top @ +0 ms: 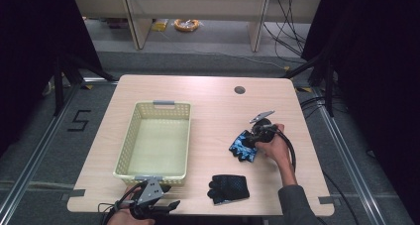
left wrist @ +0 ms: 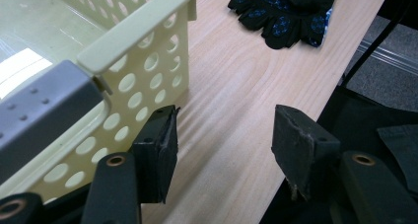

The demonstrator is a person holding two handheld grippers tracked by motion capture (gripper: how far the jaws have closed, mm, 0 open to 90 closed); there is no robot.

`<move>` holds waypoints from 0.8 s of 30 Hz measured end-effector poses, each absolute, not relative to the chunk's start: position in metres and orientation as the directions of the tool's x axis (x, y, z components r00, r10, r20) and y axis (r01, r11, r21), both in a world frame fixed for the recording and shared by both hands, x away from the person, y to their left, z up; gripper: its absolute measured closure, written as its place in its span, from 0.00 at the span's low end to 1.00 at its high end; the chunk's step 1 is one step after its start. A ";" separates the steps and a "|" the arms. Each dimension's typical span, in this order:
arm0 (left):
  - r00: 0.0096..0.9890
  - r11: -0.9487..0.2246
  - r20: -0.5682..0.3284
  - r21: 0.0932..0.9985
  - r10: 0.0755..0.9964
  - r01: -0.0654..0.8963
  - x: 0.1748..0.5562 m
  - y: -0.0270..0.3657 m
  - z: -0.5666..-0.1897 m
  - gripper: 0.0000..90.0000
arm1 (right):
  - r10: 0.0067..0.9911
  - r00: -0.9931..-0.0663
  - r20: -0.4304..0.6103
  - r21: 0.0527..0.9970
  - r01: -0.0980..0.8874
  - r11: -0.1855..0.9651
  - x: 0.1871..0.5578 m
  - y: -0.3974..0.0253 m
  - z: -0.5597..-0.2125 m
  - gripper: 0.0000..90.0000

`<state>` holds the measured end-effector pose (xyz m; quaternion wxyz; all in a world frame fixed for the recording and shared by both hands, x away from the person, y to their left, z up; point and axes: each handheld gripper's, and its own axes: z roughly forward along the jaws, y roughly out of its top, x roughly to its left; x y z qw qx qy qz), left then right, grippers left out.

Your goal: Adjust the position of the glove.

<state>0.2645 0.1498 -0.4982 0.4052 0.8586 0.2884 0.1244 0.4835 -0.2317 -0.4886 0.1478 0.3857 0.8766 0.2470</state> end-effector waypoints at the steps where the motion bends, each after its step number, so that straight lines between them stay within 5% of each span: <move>1: 0.812 -0.518 -0.017 0.763 0.583 0.388 0.265 0.150 -0.498 0.47 | 0.743 -0.666 -0.072 0.546 0.597 0.588 0.482 -0.231 -0.489 0.74; 15: 0.814 -0.507 -0.024 0.771 0.581 0.385 0.263 0.149 -0.497 0.49 | 0.863 -0.493 0.114 0.615 0.717 0.328 0.459 -0.241 -0.480 0.93; 24: 0.806 -0.488 -0.046 0.775 0.590 0.402 0.261 0.148 -0.497 0.49 | 0.822 -0.529 0.210 0.746 0.630 0.214 0.428 -0.240 -0.436 0.94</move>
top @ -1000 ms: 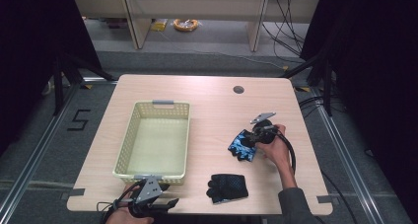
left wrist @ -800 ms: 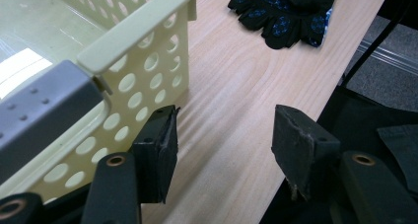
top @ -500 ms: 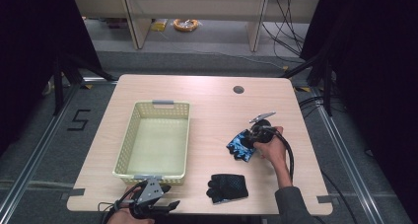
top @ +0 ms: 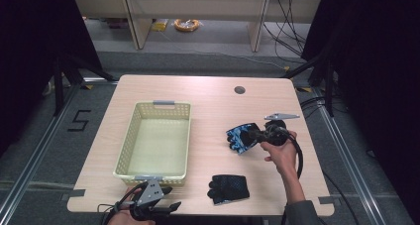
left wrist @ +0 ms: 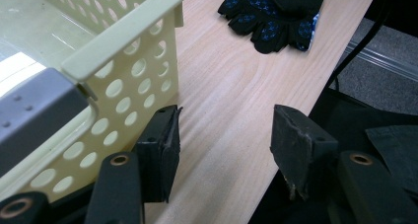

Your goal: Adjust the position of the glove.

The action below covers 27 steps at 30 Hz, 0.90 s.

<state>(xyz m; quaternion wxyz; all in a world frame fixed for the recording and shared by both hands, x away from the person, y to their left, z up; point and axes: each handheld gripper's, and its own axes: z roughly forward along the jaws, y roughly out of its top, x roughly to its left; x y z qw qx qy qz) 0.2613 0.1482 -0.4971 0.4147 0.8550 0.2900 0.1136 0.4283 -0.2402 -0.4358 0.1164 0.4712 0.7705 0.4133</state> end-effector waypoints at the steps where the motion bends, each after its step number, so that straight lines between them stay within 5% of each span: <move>1: 0.806 -0.489 -0.044 0.775 0.591 0.401 0.261 0.148 -0.497 0.49 | 0.822 -0.529 0.210 0.746 0.630 0.214 0.428 -0.240 -0.436 0.94; 15: 0.798 -0.470 -0.049 0.786 0.600 0.402 0.261 0.148 -0.493 0.38 | 0.702 -0.547 0.456 0.773 0.634 -0.007 0.350 -0.231 -0.417 0.94; 27: 0.788 -0.477 -0.047 0.773 0.614 0.418 0.260 0.147 -0.494 0.34 | 0.633 -0.610 0.477 0.795 0.606 -0.015 0.300 -0.216 -0.435 0.96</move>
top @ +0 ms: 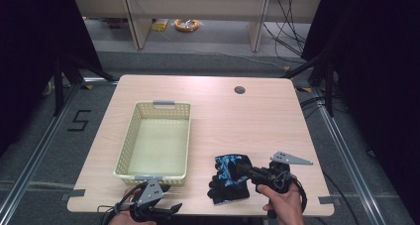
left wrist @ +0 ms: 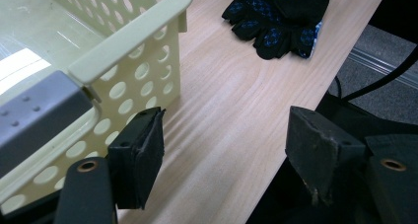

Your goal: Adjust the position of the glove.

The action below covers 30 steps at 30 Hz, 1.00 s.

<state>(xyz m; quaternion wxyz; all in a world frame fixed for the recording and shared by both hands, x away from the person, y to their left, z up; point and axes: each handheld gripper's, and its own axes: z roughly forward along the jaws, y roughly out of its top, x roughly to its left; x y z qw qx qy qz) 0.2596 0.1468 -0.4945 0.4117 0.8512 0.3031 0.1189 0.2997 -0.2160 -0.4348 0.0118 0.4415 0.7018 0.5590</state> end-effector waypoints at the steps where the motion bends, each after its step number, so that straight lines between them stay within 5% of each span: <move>1: 0.789 -0.479 -0.045 0.773 0.613 0.416 0.260 0.147 -0.494 0.34 | 0.631 -0.619 0.468 0.801 0.599 -0.006 0.298 -0.215 -0.435 0.96; 16: 0.796 -0.478 -0.042 0.780 0.603 0.403 0.258 0.146 -0.494 0.35 | 0.536 -0.605 0.589 0.745 0.664 -0.068 0.272 -0.199 -0.458 0.96; 30: 0.808 -0.499 -0.038 0.770 0.587 0.398 0.257 0.141 -0.496 0.36 | 0.630 -0.425 0.650 0.614 0.782 -0.107 0.287 -0.222 -0.513 0.95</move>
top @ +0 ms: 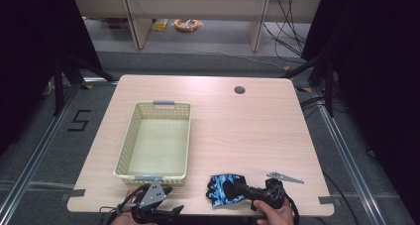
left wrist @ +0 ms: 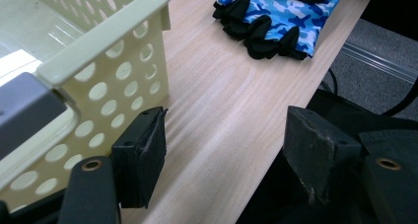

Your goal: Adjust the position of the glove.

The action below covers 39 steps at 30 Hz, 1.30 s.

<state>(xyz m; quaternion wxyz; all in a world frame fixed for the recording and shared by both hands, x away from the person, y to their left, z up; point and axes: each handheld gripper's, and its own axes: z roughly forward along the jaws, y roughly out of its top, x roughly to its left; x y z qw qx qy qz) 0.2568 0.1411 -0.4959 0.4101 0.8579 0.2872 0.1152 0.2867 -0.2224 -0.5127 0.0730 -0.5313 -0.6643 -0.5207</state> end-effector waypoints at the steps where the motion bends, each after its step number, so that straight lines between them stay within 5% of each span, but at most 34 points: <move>1: 0.805 -0.491 -0.046 0.771 0.592 0.405 0.256 0.139 -0.497 0.37 | 0.638 -0.421 0.645 0.610 0.786 -0.099 0.288 -0.223 -0.514 0.94; 15: 0.822 -0.523 -0.025 0.761 0.568 0.384 0.256 0.131 -0.500 0.39 | 0.739 -0.474 0.479 0.648 0.759 0.067 0.293 -0.226 -0.495 0.54; 22: 0.839 -0.539 -0.009 0.763 0.544 0.357 0.256 0.123 -0.499 0.43 | 0.802 -0.449 0.394 0.675 0.733 0.079 0.295 -0.249 -0.480 0.61; 27: 0.864 -0.579 0.030 0.754 0.502 0.310 0.258 0.106 -0.499 0.45 | 0.797 -0.387 0.464 0.601 0.798 0.038 0.299 -0.255 -0.496 0.63; 39: 0.883 -0.621 0.062 0.734 0.466 0.276 0.272 0.069 -0.503 0.52 | 0.767 -0.415 0.490 0.592 0.804 0.057 0.311 -0.248 -0.509 0.63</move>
